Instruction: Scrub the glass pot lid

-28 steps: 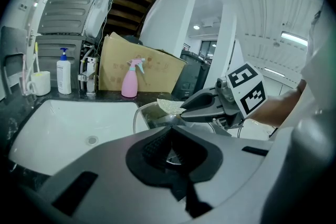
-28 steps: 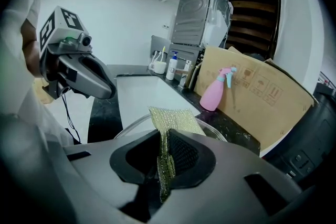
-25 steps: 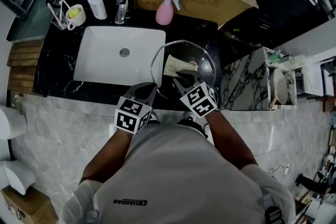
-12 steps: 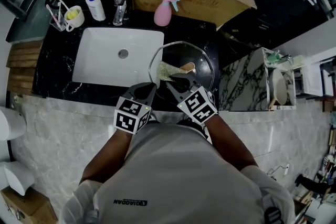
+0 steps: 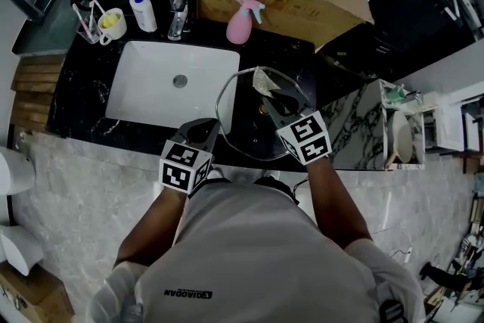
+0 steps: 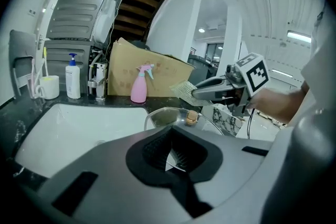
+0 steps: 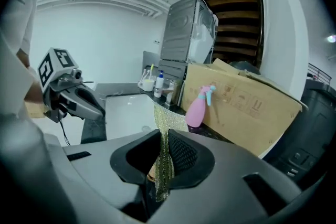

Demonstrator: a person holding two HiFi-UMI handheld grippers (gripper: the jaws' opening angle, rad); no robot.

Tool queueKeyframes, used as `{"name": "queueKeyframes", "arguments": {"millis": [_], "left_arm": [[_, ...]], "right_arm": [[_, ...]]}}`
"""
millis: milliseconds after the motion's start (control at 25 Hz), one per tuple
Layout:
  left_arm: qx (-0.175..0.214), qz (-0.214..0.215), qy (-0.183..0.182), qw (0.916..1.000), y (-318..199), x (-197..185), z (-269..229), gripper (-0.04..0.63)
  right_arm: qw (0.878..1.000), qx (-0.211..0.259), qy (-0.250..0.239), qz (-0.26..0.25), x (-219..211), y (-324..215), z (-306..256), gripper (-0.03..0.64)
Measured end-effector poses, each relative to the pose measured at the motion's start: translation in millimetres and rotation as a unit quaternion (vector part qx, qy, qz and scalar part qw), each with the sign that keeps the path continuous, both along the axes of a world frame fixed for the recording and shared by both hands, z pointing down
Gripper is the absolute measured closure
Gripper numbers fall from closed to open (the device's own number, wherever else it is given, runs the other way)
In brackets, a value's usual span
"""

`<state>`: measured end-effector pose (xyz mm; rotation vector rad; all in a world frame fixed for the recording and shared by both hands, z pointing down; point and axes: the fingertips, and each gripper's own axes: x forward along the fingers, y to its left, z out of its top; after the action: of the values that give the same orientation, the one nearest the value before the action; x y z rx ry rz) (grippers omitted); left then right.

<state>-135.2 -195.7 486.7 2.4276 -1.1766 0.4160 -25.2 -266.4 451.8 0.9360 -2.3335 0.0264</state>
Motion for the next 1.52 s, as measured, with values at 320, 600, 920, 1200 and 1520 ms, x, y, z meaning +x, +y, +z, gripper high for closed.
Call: {"name": "queueKeyframes", "arguments": {"millis": [320, 600, 920, 1200, 1520], "left_arm": [[-0.017, -0.034, 0.005, 0.9993, -0.4, -14.5, 11.8, 0.58], [-0.023, -0.051, 0.014, 0.9983, -10.5, -18.6, 11.3, 0.58], [-0.028, -0.057, 0.017, 0.9979, -22.7, -30.1, 16.3, 0.58], [-0.026, -0.063, 0.015, 0.9976, -27.8, -47.1, 18.4, 0.58], [-0.022, -0.07, 0.019, 0.9971, -25.7, -64.3, 17.8, 0.58]], "right_arm": [[0.997, -0.064, 0.025, 0.039, 28.0, -54.5, 40.6, 0.543], [0.99, -0.126, 0.05, 0.046, 28.5, -79.3, 67.4, 0.541], [0.977, -0.194, 0.079, 0.048, 19.7, -88.1, 92.9, 0.541], [0.968, -0.222, 0.103, 0.061, 13.3, -88.0, 104.5, 0.541], [0.965, -0.234, 0.108, 0.041, -17.8, -81.0, 108.1, 0.541]]}}
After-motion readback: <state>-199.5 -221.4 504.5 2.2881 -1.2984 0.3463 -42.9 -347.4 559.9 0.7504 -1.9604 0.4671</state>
